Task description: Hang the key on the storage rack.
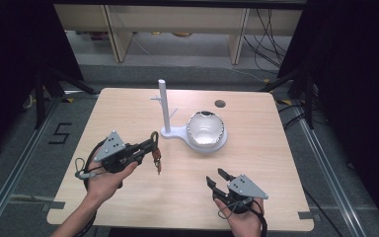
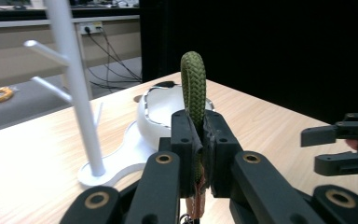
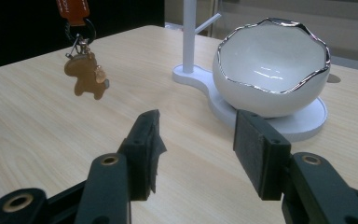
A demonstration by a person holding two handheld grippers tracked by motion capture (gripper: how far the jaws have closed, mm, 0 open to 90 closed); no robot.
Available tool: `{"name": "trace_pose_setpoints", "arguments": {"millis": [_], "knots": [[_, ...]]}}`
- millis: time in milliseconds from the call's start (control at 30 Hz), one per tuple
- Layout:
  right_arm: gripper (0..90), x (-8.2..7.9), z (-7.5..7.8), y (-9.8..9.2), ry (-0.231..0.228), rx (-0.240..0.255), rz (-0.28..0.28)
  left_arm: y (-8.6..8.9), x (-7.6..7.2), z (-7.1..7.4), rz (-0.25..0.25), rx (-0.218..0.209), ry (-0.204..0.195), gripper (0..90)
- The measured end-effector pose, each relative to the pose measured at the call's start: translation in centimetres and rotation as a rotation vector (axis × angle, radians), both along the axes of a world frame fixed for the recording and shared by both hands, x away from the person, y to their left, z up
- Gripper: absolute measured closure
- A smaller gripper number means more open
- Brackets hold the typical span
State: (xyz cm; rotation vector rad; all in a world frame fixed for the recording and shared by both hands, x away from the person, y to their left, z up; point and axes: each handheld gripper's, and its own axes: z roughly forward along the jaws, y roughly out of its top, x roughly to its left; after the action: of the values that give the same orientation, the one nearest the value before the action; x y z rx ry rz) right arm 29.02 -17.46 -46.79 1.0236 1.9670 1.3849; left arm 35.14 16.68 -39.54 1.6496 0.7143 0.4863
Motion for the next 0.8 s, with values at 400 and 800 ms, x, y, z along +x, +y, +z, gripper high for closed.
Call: {"name": "trace_pose_setpoints", "arguments": {"millis": [400,800], "knots": [[53.7,-0.1,-0.2,-0.4,-0.029,0.015,-0.032,2.3,0.0,-0.3,0.065,-0.006,-0.004,83.3],[53.5,-0.1,-1.0,-0.5,-0.007,0.054,-0.039,4.0,0.2,-0.8,0.133,-0.011,0.008,83.3]]}}
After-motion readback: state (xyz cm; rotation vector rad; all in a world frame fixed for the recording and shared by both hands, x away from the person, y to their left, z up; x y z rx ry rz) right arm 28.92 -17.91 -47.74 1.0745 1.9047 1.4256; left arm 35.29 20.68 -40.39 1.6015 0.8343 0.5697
